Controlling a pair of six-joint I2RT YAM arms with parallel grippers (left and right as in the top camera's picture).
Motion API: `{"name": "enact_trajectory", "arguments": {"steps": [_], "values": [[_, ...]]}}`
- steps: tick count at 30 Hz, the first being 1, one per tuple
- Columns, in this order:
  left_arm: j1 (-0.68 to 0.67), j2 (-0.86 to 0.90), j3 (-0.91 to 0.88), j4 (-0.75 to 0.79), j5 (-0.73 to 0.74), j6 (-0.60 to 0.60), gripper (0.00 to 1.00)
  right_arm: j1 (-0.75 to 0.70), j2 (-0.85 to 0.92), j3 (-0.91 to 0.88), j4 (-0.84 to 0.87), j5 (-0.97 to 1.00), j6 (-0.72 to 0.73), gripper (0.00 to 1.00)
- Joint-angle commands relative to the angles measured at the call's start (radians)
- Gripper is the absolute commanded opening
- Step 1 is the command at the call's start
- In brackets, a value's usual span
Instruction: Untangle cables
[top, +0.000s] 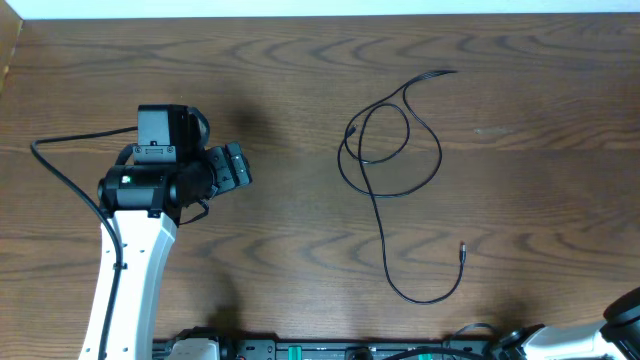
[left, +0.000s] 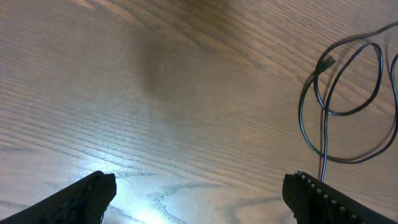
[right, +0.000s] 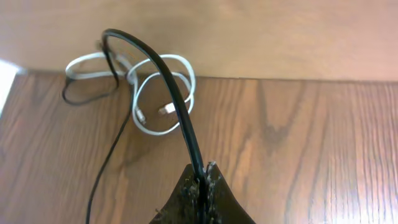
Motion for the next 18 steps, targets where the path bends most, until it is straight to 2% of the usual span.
{"name": "enact_trajectory", "arguments": {"steps": [1,13,14,15,16,18], "values": [[-0.002,-0.005,-0.002,-0.006,-0.002,0.002,0.91,-0.043,-0.024,0.006,0.005,-0.027,0.115,0.01],[-0.002,-0.005,-0.002,-0.012,-0.002,0.002,0.91,-0.063,0.014,0.006,0.201,-0.122,0.066,0.03],[-0.002,-0.005,-0.002,-0.013,-0.002,0.002,0.92,-0.063,0.023,0.006,0.202,-0.124,0.057,0.10],[-0.002,-0.005,-0.002,-0.013,-0.002,0.002,0.91,-0.063,0.034,0.006,0.200,-0.124,0.049,0.27],[-0.002,-0.005,-0.002,-0.013,-0.002,0.002,0.91,-0.063,0.048,0.006,0.194,-0.132,0.027,0.59],[-0.002,-0.005,-0.002,-0.013,-0.002,0.002,0.92,-0.063,0.069,0.006,0.181,-0.148,0.001,0.74]]}}
